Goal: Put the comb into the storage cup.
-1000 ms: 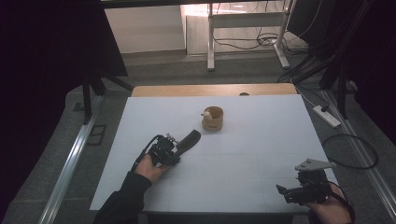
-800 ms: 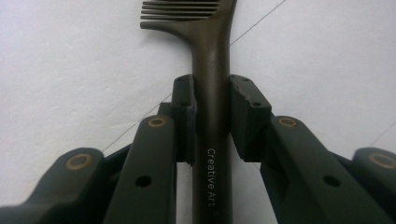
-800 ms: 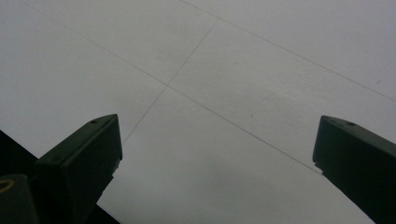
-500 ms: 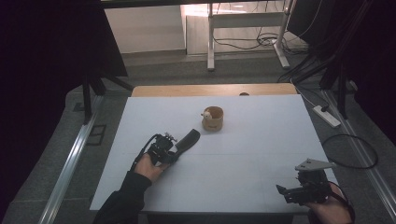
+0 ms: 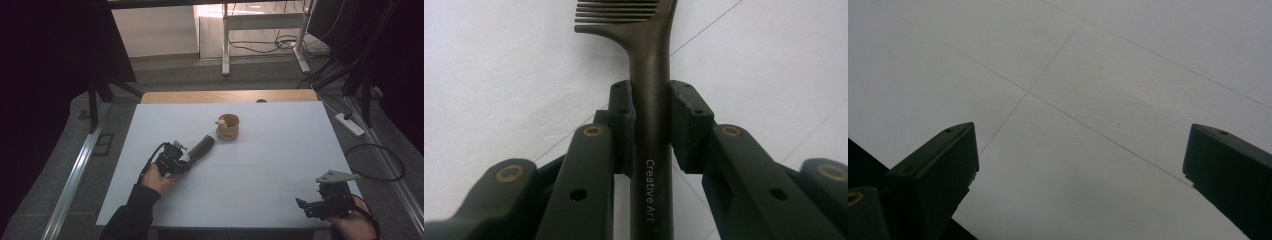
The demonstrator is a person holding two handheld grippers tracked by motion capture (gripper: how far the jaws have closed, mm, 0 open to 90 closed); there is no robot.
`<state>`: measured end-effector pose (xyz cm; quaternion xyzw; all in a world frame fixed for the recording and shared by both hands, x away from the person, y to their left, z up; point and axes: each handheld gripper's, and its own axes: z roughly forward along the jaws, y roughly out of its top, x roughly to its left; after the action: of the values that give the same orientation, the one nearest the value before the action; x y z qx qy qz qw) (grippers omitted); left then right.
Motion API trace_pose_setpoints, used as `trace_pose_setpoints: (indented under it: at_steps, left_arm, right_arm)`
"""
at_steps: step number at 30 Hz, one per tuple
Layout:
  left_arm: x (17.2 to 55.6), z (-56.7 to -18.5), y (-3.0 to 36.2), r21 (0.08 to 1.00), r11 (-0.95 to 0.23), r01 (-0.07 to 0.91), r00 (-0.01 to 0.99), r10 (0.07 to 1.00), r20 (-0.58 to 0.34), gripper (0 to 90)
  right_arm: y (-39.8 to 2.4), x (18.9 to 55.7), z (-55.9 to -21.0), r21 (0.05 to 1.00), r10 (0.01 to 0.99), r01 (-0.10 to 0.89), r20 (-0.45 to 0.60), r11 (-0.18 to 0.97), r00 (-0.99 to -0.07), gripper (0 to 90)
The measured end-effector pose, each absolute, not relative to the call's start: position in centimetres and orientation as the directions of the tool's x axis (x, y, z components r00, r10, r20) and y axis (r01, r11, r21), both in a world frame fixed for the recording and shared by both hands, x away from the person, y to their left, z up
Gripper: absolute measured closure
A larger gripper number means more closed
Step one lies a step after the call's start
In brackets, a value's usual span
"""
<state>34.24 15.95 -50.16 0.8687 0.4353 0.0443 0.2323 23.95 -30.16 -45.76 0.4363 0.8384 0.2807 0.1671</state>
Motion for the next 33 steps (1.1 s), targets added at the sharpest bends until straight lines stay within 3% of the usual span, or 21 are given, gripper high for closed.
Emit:
trace_pose_setpoints:
  at_steps: [33]
  left_arm:
    - [31.8,-47.7,17.3,0.592,-0.446,0.671,0.624,0.771,-0.128,72.0]
  right_arm:
    - [-30.1,23.9,-45.7,0.619,0.824,0.634,-0.038,0.463,-0.565,1.9]
